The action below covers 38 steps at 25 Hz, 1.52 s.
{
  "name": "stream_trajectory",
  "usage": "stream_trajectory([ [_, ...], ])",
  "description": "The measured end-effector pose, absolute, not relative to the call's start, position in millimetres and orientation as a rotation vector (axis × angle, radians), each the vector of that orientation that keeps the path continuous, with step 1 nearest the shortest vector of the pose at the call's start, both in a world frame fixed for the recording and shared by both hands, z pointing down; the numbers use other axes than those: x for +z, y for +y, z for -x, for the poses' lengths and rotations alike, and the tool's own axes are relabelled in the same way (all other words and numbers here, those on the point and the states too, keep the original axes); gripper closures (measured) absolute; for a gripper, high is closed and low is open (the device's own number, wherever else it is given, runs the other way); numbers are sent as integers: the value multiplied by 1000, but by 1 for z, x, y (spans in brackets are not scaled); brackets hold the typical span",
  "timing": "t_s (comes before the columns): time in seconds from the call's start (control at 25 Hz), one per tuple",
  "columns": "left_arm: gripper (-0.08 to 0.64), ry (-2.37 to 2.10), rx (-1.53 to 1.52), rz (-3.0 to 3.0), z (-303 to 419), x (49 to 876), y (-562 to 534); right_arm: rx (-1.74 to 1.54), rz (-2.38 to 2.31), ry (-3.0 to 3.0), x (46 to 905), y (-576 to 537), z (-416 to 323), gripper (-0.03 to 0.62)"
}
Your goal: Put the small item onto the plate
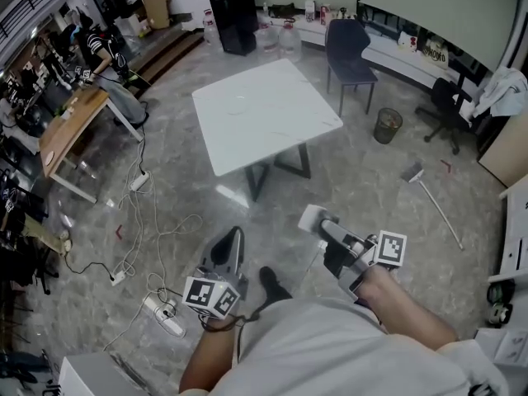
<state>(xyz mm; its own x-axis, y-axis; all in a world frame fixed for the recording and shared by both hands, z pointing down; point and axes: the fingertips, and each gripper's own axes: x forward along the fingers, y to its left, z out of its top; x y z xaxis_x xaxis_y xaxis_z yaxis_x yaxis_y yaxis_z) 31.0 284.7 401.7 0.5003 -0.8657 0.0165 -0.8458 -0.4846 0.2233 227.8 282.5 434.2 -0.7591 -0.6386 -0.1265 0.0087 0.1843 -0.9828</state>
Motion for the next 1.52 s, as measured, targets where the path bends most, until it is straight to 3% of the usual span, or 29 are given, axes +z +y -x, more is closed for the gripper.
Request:
stream_trajectory([
  [0.76, 554, -1403, -169, -2599, 137, 386, 88, -1577, 601, 1907, 418, 81, -55, 495],
  [1.52, 555, -1611, -190, -2514, 170, 383, -73, -1649, 468, 1976, 418, -126, -19, 495],
])
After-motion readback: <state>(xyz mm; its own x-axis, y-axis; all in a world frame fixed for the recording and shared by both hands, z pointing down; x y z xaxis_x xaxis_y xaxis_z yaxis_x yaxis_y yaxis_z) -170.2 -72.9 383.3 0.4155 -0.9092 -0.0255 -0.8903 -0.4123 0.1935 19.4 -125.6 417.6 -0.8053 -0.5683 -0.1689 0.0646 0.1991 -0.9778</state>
